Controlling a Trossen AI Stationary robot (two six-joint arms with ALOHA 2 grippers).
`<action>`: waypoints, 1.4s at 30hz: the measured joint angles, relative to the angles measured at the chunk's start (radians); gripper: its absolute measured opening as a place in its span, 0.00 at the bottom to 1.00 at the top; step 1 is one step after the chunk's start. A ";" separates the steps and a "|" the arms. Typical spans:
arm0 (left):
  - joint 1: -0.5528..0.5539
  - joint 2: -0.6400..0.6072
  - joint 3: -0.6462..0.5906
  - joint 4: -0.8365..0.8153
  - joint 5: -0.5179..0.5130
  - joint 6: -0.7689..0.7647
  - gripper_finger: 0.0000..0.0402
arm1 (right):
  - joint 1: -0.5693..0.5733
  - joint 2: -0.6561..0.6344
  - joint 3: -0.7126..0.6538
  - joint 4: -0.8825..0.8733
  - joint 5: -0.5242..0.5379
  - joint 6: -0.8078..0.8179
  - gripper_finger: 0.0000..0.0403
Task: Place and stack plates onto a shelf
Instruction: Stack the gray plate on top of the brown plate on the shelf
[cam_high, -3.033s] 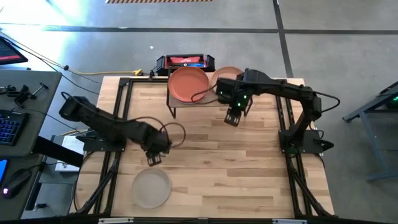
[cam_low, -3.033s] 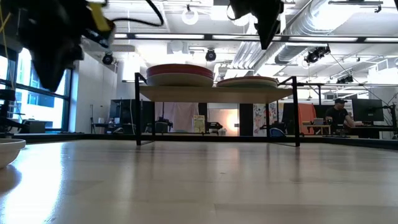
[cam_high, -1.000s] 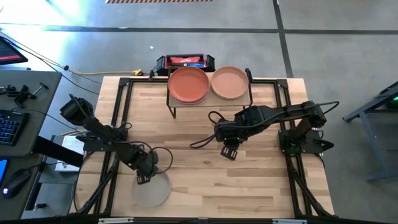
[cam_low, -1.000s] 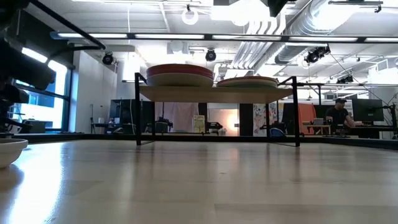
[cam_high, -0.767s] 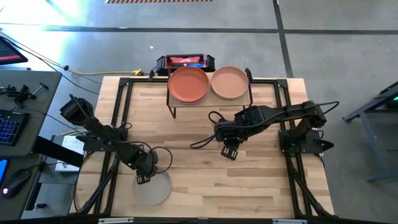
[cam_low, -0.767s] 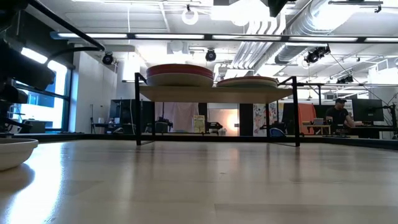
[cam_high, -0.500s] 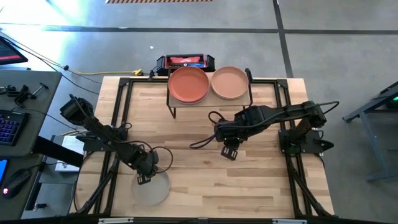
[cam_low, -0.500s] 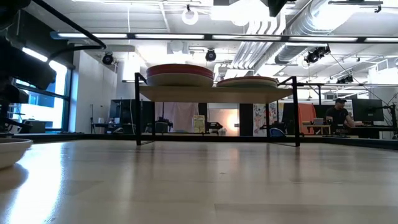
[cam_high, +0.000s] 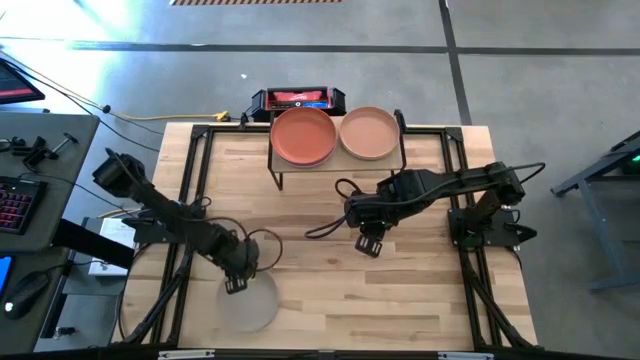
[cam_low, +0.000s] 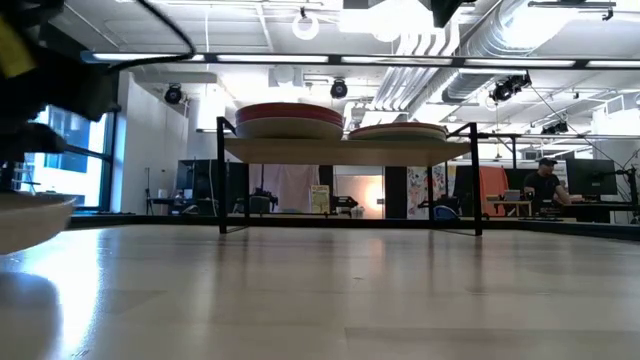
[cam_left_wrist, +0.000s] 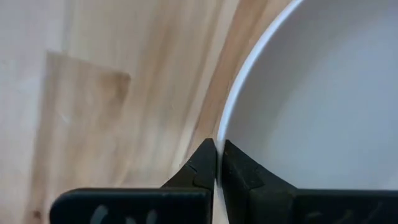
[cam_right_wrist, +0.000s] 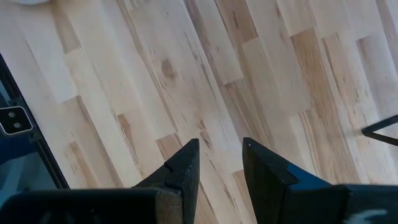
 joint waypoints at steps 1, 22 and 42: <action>0.013 -0.013 0.005 -0.006 -0.002 0.013 0.00 | -0.002 0.000 0.000 0.000 0.000 0.000 0.25; 0.372 -0.295 0.015 -0.048 -0.111 0.006 0.00 | -0.136 0.001 0.000 0.208 0.025 0.178 0.25; 0.446 -0.299 0.087 0.002 -0.107 -0.075 0.00 | -0.112 0.123 0.000 0.387 0.070 0.287 0.25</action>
